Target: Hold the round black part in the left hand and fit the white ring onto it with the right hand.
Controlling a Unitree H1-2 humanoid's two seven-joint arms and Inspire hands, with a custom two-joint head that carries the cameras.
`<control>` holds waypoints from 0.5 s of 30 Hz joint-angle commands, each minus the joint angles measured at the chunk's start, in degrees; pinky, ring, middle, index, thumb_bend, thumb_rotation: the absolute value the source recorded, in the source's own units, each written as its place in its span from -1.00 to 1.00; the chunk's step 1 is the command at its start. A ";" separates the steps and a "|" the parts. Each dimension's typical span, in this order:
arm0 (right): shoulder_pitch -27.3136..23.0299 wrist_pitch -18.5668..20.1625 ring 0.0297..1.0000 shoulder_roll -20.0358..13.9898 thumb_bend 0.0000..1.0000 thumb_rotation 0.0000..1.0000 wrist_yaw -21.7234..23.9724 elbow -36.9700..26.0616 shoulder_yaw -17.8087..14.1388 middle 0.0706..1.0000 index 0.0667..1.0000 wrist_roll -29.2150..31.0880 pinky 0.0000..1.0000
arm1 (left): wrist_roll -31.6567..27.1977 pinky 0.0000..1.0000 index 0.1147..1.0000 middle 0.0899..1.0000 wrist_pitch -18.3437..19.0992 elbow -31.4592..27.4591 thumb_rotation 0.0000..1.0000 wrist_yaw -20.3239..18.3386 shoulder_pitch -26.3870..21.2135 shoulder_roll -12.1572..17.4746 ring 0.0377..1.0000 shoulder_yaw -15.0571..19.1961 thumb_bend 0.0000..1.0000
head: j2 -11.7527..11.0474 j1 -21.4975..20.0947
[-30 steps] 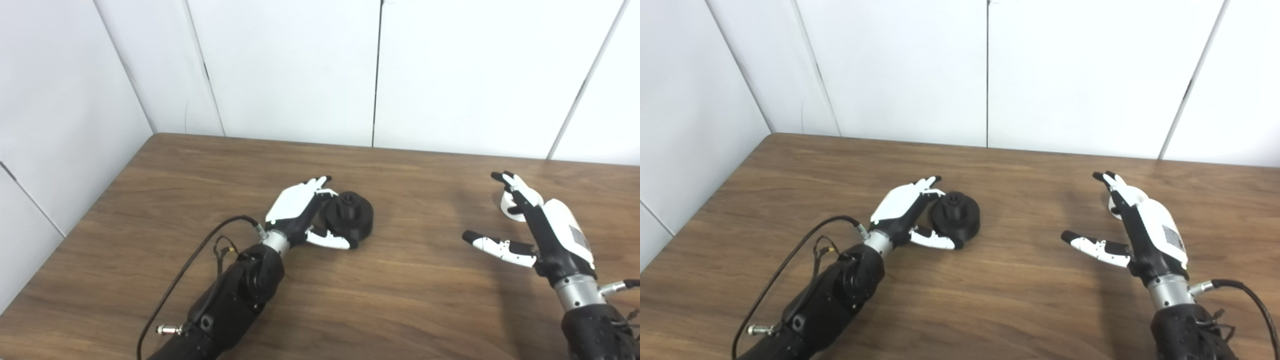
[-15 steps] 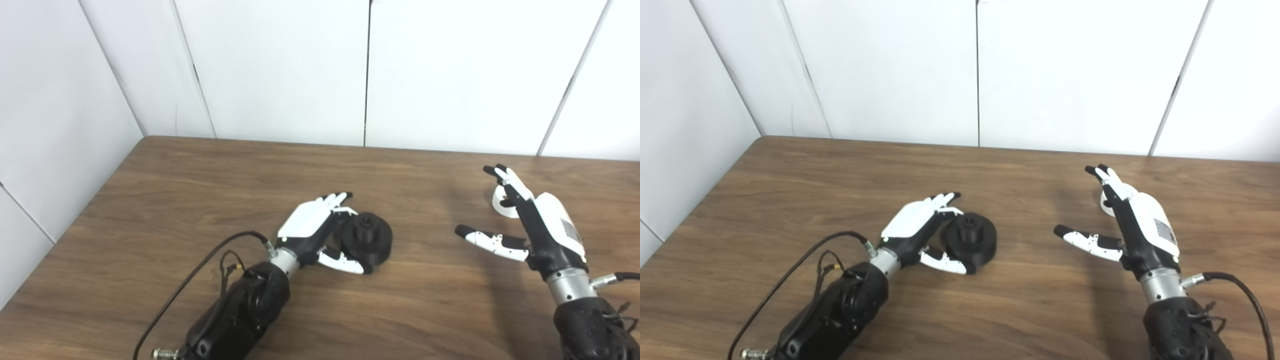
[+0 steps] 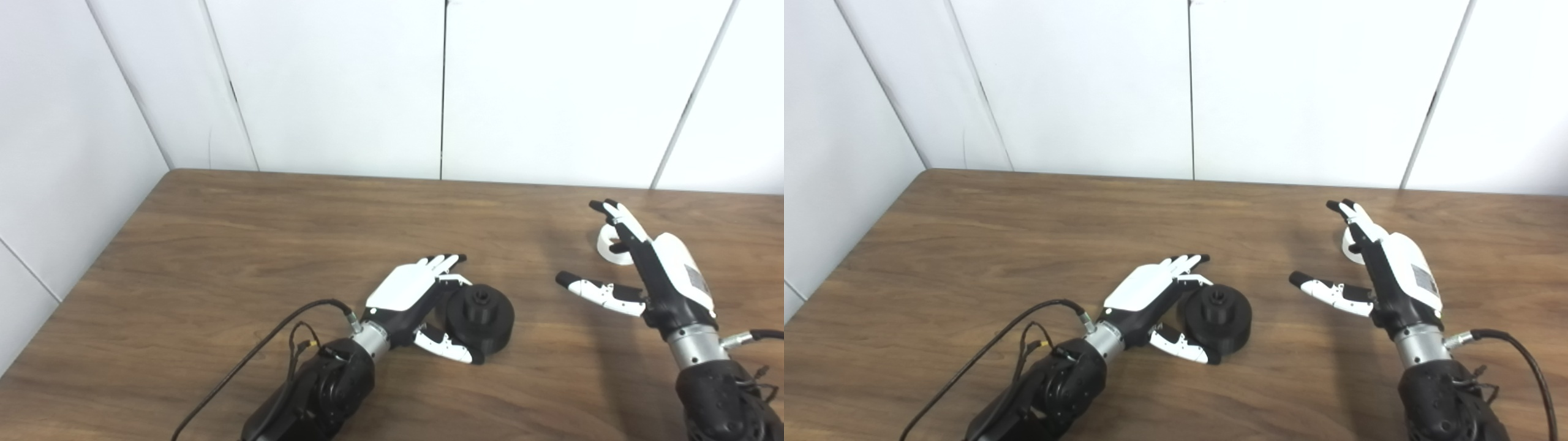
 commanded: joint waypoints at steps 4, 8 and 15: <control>-0.75 -0.40 0.79 0.79 0.39 0.01 -1.40 -2.43 0.15 0.91 0.81 -1.07 0.46 | 1.50 1.00 0.31 1.00 -2.60 0.33 -0.15 -1.25 0.52 1.10 1.00 -0.29 1.00 | -1.40 -7.96; -0.28 0.71 0.80 2.74 0.42 0.06 -1.77 -2.32 1.42 0.90 0.82 -3.25 0.48 | 0.50 1.00 0.30 1.00 -4.23 0.46 -0.15 -1.49 1.14 2.85 1.00 1.18 1.00 | -1.61 -13.53; -0.62 2.70 0.85 4.40 0.44 0.08 -1.10 -3.19 1.84 0.93 0.83 -5.08 0.55 | -0.47 1.00 0.30 1.00 -6.54 1.57 -0.23 -2.15 1.21 4.04 1.00 2.82 1.00 | -1.81 -16.58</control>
